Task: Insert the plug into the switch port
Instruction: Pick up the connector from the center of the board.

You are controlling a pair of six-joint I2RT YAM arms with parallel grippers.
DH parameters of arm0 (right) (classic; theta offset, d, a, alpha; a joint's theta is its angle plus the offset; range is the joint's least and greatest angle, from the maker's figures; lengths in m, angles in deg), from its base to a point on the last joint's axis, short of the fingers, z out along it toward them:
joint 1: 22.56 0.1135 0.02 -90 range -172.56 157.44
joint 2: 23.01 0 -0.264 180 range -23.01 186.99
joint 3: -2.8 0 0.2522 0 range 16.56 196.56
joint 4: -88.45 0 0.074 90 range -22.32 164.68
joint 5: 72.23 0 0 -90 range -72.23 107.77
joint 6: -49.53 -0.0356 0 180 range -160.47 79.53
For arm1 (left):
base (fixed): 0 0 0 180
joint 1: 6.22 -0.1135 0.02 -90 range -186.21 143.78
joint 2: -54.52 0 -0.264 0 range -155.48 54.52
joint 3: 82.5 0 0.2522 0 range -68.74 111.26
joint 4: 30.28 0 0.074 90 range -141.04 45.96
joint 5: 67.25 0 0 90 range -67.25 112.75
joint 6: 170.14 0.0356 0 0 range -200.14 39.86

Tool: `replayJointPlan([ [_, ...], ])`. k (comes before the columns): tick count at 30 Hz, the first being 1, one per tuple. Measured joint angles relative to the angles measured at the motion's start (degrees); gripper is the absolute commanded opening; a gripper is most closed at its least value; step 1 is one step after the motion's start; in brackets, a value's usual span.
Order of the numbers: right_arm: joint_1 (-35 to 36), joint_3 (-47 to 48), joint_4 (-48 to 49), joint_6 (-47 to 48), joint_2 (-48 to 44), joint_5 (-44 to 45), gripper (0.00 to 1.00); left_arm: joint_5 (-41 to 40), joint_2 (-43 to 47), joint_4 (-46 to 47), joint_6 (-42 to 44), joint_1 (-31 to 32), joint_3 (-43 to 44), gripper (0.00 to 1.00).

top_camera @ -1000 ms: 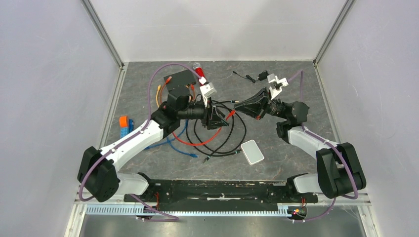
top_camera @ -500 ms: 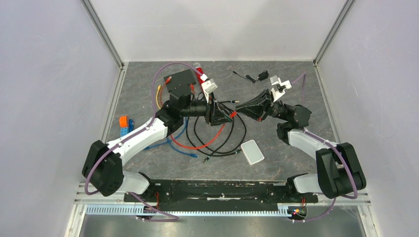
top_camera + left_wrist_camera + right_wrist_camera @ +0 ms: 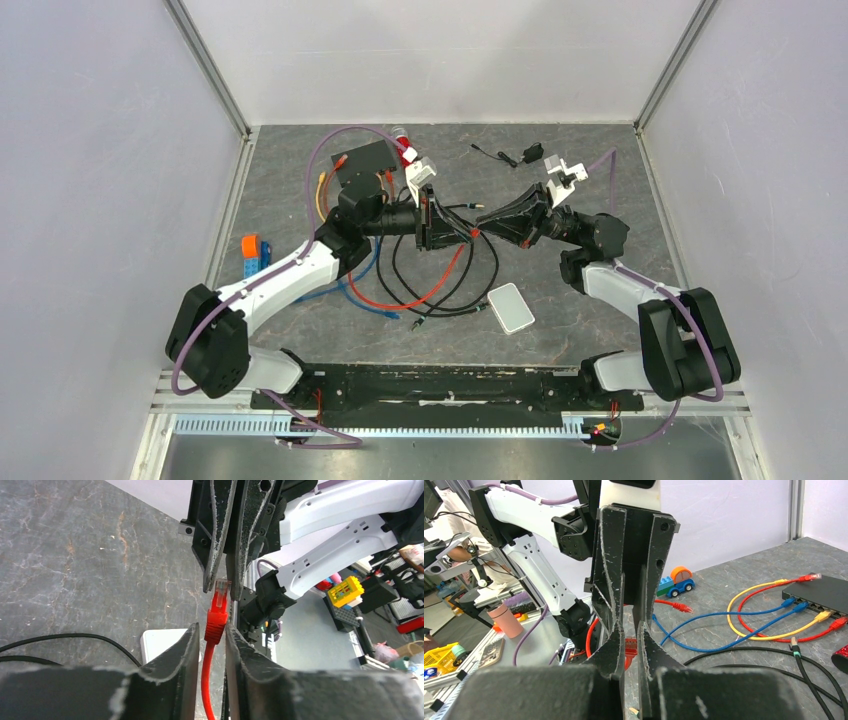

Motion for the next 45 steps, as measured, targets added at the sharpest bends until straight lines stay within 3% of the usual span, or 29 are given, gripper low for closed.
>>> replayJointPlan([
  [2,0.0,-0.04,0.0,-0.15,0.04,0.02,0.0,0.85,0.0,0.85,-0.98,0.0,-0.2,0.23],
  [5,0.0,-0.15,0.07,-0.48,0.07,0.04,0.0,1.4,0.0,1.46,-1.46,0.0,-0.42,0.33],
  [8,0.0,-0.2,0.39,-0.96,0.22,0.02,0.0,1.79,-0.02,2.1,-1.9,-0.02,-0.52,0.36],
  [18,0.0,-0.31,1.11,-4.61,1.9,0.0,0.0,4.48,-2.43,5.57,-5.09,-0.11,-0.55,0.31],
  [20,0.0,-0.37,1.18,-4.9,1.9,0.0,0.0,5.03,-2.73,5.9,-5.68,-0.11,-0.52,0.25],
  [23,0.02,-0.39,1.25,-5.2,1.9,0.02,0.0,5.38,-3.02,6.08,-6.29,-0.11,-0.55,0.03],
  [24,0.02,-0.39,1.2,-5.38,1.92,0.02,0.0,5.62,-3.04,6.23,-6.45,-0.13,-0.55,0.02],
  [25,0.02,-0.39,1.25,-5.57,1.97,0.0,0.03,5.64,-3.04,6.38,-6.54,-0.11,-0.55,0.02],
  [29,-0.02,-0.39,1.22,-5.81,1.97,0.02,0.4,4.72,-2.95,5.86,-6.29,-0.11,-0.63,0.02],
  [32,-0.72,-0.39,-0.44,-4.96,1.4,1.14,0.52,0.76,-1.88,1.25,-3.76,-0.07,-0.76,0.02],
  [36,-3.45,0.09,-16.46,2.54,-4.39,5.84,0.59,-8.0,0.81,-9.31,2.6,-0.11,-1.05,0.02],
  [42,-5.22,5.05,-50.49,19.06,-13.29,18.6,0.59,-27.82,2.64,-26.77,14.25,2.14,-0.7,0.02],
  [45,-5.75,4.52,-58.6,22.21,-15.15,23.08,0.57,-35.8,2.64,-33.24,19.1,5.88,-0.24,0.02],
])
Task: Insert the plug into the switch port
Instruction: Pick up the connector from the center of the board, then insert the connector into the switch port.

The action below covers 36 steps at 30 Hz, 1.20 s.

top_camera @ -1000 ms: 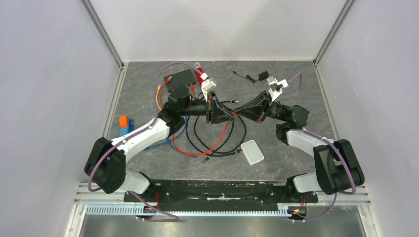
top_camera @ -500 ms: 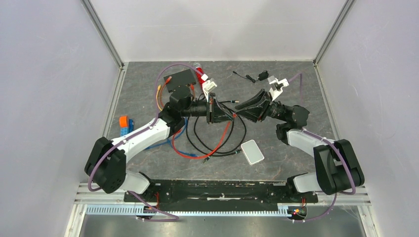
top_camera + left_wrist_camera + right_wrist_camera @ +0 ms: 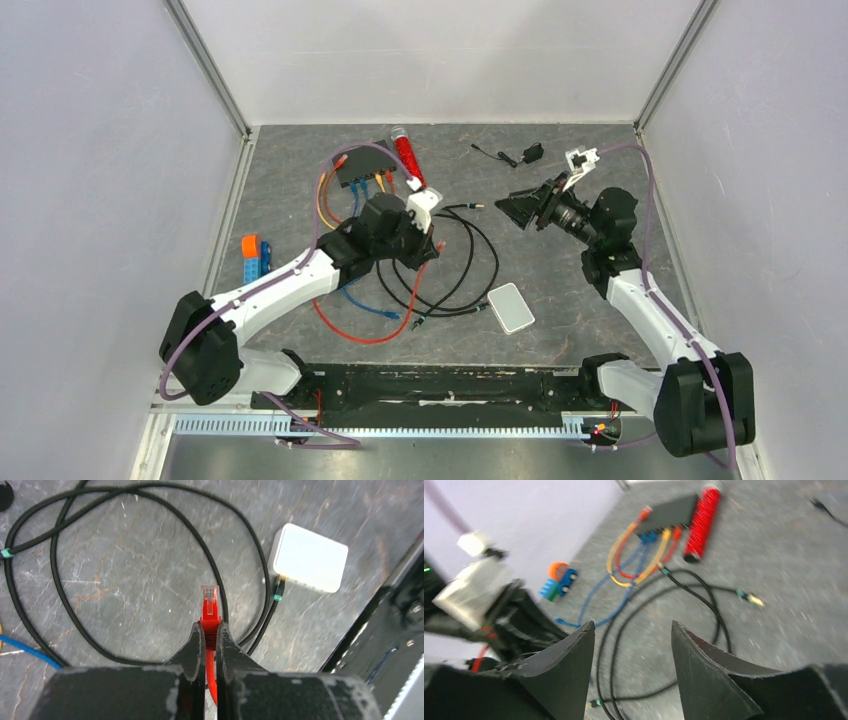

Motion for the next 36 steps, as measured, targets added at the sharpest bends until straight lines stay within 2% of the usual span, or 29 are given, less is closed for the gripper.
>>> replayJointPlan([
  [4,-2.16,-4.72,-7.78,2.69,-0.04,4.04,0.52,-7.26,-0.09,-4.39,3.63,7.34,0.07,0.02],
  [10,-3.96,-7.56,-21.42,7.34,5.9,7.63,0.48,-10.93,-4.42,-5.07,3.61,16.04,0.46,0.02],
  [14,-3.93,-9.94,-25.66,8.85,5.55,8.79,0.52,-11.96,-9.33,-4.59,3.32,20.24,0.48,0.02],
  [24,-3.96,-19.91,-27.74,10.47,0.0,8.74,0.53,-11.93,-20.65,-0.02,-0.33,26.99,2.97,0.02],
  [36,-3.96,-23.37,-20.33,8.63,0.37,5.95,0.43,-13.09,-27.45,2.05,-1.79,27.52,7.76,0.02],
])
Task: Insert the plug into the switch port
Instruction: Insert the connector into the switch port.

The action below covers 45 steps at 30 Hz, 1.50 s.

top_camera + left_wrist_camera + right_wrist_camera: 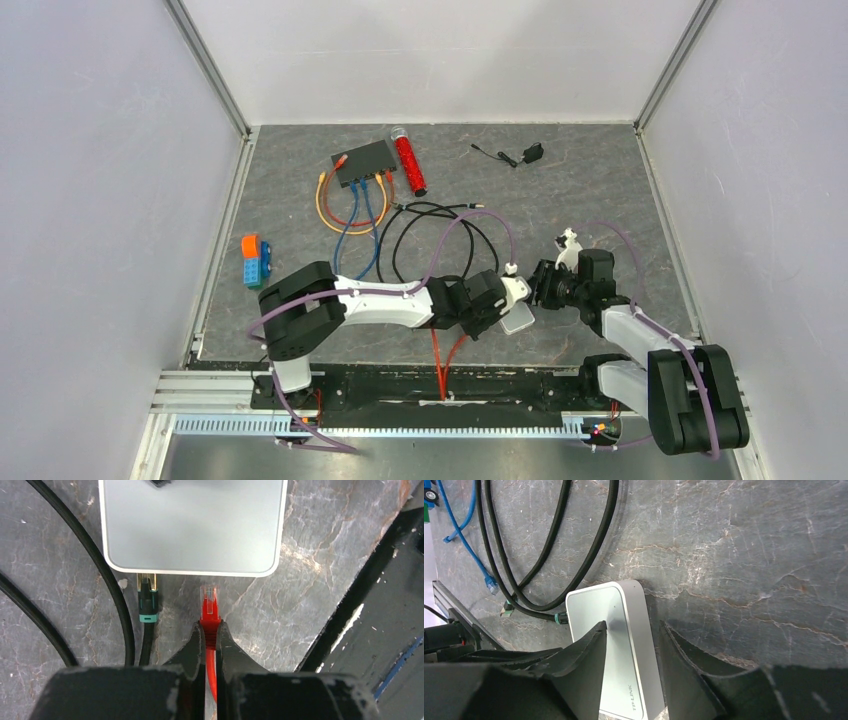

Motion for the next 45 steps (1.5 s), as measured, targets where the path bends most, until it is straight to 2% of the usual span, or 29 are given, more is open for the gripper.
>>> replayJointPlan([
  [10,0.0,-1.95,2.56,-1.9,-0.37,-1.66,0.4,-2.58,-3.32,-2.32,-2.82,-0.02,3.76,0.02],
  [22,-0.2,-3.48,5.42,-2.58,0.11,-3.37,0.37,-4.26,-3.56,-2.93,-4.96,-0.02,3.58,0.02],
  [31,-0.7,-3.78,11.17,-2.6,4.48,-5.99,0.36,-4.52,-2.21,1.68,-4.92,-0.02,0.15,0.02],
  [45,-0.55,-5.55,11.04,-5.7,1.27,-3.56,0.36,-4.55,0.37,10.73,-4.98,0.0,-6.01,0.02],
])
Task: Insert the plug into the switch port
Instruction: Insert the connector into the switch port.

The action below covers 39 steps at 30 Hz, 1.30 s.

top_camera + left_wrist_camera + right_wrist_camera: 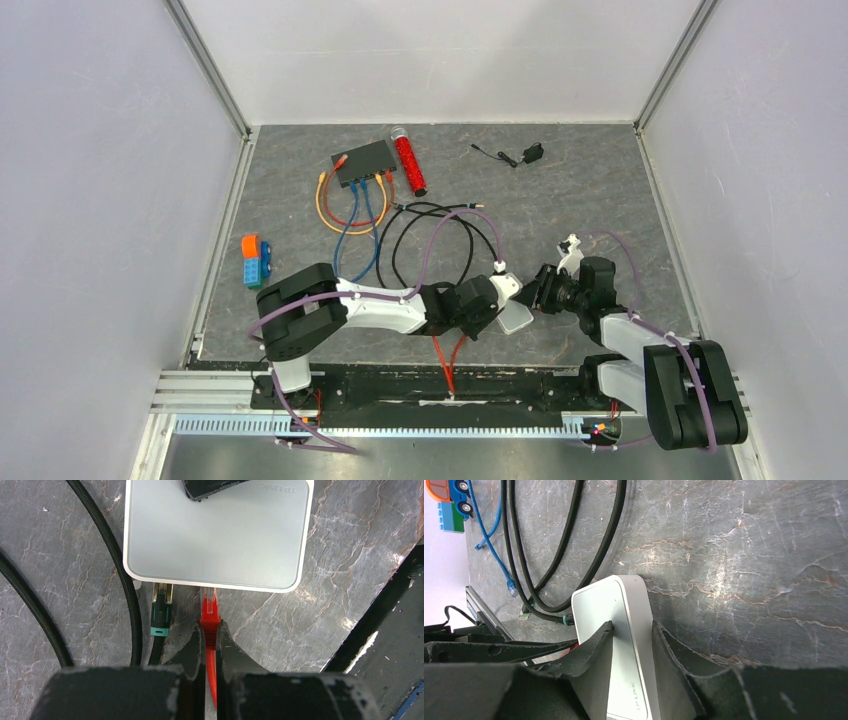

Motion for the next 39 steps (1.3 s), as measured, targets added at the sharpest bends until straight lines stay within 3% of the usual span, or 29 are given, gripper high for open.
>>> replayJointPlan([
  [28,-0.48,-0.5,5.4,-2.54,3.56,-1.4,0.34,-4.37,-0.83,-0.83,5.9,1.07,0.96,0.02],
  [39,-0.46,-3.3,4.33,-6.36,-2.45,0.26,0.43,-2.32,-1.18,-2.69,5.18,0.9,2.19,0.02],
])
